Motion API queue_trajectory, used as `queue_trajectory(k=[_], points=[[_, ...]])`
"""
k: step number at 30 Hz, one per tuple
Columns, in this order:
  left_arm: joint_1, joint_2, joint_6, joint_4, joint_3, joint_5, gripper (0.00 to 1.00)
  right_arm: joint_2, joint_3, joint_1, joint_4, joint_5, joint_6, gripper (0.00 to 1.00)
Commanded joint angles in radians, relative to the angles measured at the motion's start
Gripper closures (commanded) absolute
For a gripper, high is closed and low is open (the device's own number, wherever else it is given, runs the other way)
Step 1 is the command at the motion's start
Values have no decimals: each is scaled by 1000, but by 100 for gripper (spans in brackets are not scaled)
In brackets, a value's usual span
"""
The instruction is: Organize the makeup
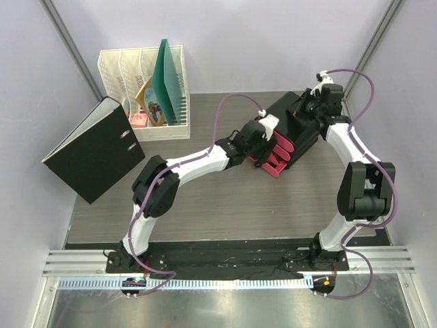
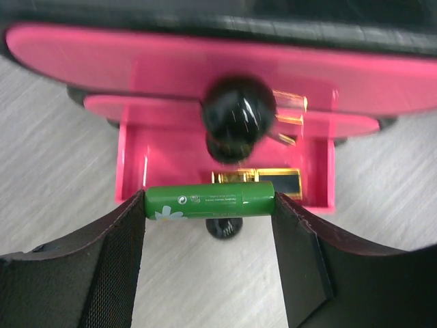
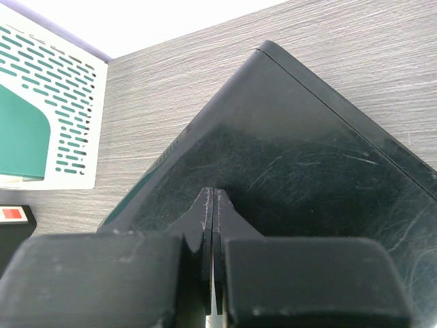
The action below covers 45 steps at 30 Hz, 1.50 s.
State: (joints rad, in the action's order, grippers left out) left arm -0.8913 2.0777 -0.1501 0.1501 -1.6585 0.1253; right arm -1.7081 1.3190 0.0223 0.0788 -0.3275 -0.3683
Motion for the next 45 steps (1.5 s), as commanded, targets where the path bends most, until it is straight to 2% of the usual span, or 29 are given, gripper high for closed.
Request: queue_trajectory(k=[1,4,5,7,8,10,11,13,14,19,21,22,23,26,31,35,45], points=[[11,71,9,-43,-95,25,93,-105,-101,-13,365,50,60,99],[15,108,4,-27,-127,16,83,-104,-99,-13,365,51,58,99],[15,110,-9,-30,-129,16,70,-102,-99,-13,365,51,60,99],[18,113,-17,-32,-116,11,52,-105,-98,-13,365,51,60,99],[18,113,-22,-35,-112,13,40,-107,-96,-13,365,51,58,99],[20,108,-20,-37,-106,17,28,-108,-98,-13,365,51,57,99],[20,105,-16,-40,-103,19,16,-110,-96,-13,365,50,57,99],[20,93,-3,-47,-103,25,8,-110,-98,-13,365,50,58,99],[22,88,0,-52,-101,30,0,-110,-98,-13,365,50,58,99],[22,65,15,-63,-113,34,0,-113,-98,-15,365,48,57,99],[22,45,20,-63,-104,34,5,-113,-96,-15,363,48,57,99],[23,35,21,-63,-93,33,11,-111,-96,-15,363,48,57,99],[23,13,24,-63,-84,33,44,-113,-96,-15,363,48,57,99],[23,-24,23,-60,-2,39,100,-114,-96,-15,365,42,52,99],[23,-94,0,-95,137,27,100,-119,-104,-19,360,42,54,99],[25,-79,-43,-122,196,14,100,-127,-101,-19,357,42,54,99],[54,44,-200,-247,157,-114,100,-128,-104,-19,355,45,55,99]])
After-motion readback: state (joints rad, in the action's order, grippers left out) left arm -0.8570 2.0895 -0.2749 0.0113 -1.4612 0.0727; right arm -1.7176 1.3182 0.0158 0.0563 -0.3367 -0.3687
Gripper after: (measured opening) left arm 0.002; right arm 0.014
